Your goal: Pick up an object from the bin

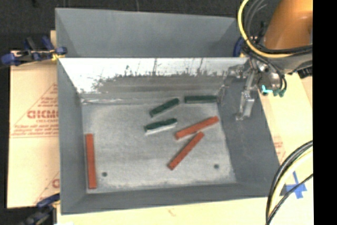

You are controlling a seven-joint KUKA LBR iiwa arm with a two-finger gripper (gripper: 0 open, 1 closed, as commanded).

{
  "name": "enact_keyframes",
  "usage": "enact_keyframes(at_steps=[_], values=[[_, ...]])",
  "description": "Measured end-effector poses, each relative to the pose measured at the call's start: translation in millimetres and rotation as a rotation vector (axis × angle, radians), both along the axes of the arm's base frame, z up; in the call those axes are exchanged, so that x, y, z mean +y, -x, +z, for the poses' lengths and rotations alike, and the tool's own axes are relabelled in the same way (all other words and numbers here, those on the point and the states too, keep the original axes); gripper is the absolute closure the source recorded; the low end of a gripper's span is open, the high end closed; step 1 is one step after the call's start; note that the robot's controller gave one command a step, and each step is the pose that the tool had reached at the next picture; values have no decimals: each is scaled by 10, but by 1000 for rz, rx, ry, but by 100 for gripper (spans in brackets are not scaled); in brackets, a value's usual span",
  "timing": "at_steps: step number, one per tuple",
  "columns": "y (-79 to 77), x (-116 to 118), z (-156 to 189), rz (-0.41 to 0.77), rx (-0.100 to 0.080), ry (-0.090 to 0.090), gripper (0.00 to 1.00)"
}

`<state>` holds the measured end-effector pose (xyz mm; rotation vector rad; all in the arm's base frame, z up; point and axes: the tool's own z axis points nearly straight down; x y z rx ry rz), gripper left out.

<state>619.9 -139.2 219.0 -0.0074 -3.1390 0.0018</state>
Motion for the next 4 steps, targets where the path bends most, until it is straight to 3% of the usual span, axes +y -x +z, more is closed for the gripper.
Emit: enact_keyframes(at_steps=[1,2,3,4], values=[[-17,5,49,3,-8,2,0],[-32,23,-397,65,-14,3,0],[-90,108,-772,356,-6,1,0],[-204,136,-1091,514,-7,0,0]])
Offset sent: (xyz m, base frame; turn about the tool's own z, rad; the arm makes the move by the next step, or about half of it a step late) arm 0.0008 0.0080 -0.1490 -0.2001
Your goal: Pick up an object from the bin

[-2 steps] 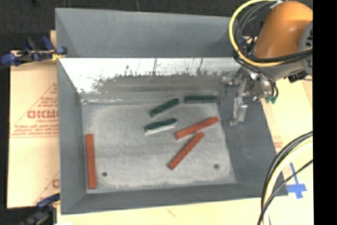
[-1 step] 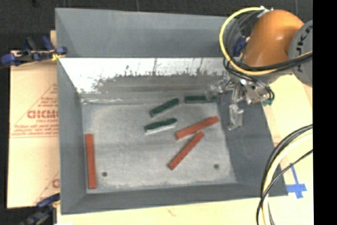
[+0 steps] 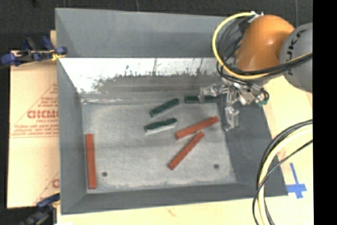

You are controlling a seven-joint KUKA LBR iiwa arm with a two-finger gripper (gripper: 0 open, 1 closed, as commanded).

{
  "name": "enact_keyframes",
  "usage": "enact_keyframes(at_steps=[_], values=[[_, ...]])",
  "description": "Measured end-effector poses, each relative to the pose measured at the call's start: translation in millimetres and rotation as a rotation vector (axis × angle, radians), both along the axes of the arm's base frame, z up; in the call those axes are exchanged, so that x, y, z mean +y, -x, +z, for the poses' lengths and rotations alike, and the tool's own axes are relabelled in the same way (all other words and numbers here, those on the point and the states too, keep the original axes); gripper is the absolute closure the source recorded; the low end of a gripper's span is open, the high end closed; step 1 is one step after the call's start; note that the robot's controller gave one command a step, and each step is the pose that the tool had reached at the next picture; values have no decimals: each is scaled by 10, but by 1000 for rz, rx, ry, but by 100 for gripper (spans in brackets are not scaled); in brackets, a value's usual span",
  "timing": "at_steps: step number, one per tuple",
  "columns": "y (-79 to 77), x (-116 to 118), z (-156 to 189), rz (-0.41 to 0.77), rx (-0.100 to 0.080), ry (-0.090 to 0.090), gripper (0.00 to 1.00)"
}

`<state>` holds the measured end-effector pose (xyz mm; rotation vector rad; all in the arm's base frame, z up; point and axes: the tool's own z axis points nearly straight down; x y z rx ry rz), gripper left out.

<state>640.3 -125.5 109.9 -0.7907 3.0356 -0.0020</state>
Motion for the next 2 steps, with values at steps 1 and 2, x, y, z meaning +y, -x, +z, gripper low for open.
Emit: enact_keyframes(at_steps=[1,2], values=[[121,102,-168,-280,0,-2,0],[134,455,-370,180,-3,3,100]])
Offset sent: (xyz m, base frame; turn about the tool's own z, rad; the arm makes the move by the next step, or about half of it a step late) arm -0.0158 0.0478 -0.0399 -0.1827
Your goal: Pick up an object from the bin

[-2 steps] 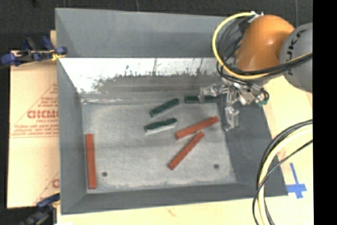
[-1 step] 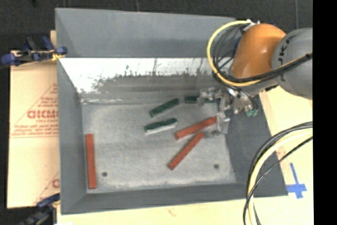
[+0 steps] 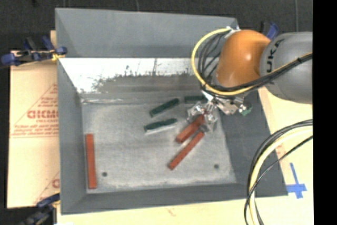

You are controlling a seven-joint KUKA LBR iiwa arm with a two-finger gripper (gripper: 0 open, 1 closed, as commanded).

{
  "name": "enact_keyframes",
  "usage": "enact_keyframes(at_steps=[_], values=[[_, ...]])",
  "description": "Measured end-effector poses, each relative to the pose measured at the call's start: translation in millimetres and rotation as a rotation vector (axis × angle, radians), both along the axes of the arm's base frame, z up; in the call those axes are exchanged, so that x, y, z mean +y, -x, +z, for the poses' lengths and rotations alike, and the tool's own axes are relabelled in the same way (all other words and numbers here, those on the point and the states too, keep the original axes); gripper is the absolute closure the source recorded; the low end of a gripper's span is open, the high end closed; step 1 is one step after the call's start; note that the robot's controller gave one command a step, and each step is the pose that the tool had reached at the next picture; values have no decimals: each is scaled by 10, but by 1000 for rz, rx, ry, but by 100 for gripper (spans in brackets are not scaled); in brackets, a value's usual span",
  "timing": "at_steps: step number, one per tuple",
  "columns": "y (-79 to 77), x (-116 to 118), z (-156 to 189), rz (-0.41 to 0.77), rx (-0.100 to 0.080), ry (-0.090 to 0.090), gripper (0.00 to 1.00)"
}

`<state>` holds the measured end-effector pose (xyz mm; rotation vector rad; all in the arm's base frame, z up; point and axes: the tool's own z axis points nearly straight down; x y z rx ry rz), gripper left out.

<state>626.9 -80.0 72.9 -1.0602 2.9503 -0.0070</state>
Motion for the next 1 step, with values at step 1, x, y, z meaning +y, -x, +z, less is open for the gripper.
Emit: enact_keyframes(at_steps=[1], values=[[0,0,0,0,0,0,100]])
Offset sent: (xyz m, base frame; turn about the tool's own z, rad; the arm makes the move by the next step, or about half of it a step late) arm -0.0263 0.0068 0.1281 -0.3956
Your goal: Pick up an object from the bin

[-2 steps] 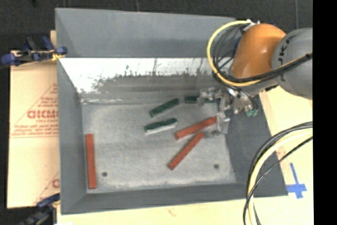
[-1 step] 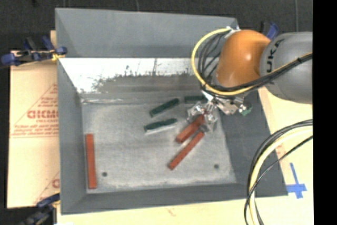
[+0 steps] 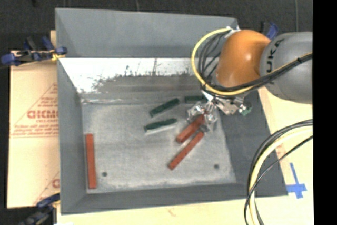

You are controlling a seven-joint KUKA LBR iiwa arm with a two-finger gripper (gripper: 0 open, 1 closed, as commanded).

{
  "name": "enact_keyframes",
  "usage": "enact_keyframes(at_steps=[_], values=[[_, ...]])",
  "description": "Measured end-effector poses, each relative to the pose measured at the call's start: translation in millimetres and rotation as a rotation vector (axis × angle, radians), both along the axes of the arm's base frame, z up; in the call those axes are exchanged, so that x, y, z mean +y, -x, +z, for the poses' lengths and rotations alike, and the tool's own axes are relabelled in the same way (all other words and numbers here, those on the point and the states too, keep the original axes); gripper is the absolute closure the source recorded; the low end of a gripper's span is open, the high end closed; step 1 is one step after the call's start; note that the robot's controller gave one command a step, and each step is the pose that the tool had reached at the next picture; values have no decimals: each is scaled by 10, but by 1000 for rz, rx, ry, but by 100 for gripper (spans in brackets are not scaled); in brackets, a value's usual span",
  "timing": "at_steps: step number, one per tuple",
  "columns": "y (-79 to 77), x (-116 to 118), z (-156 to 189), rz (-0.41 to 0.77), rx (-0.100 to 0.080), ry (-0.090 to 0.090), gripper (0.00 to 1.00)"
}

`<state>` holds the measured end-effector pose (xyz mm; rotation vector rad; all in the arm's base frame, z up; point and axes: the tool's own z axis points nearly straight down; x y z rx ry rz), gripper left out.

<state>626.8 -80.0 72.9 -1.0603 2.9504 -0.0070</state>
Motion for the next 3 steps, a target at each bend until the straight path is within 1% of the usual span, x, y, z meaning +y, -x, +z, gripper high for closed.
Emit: enact_keyframes(at_steps=[1,2,3], values=[[90,25,303,105,7,-2,100],[80,-228,757,69,4,-4,100],[-86,74,1380,704,4,2,100]])
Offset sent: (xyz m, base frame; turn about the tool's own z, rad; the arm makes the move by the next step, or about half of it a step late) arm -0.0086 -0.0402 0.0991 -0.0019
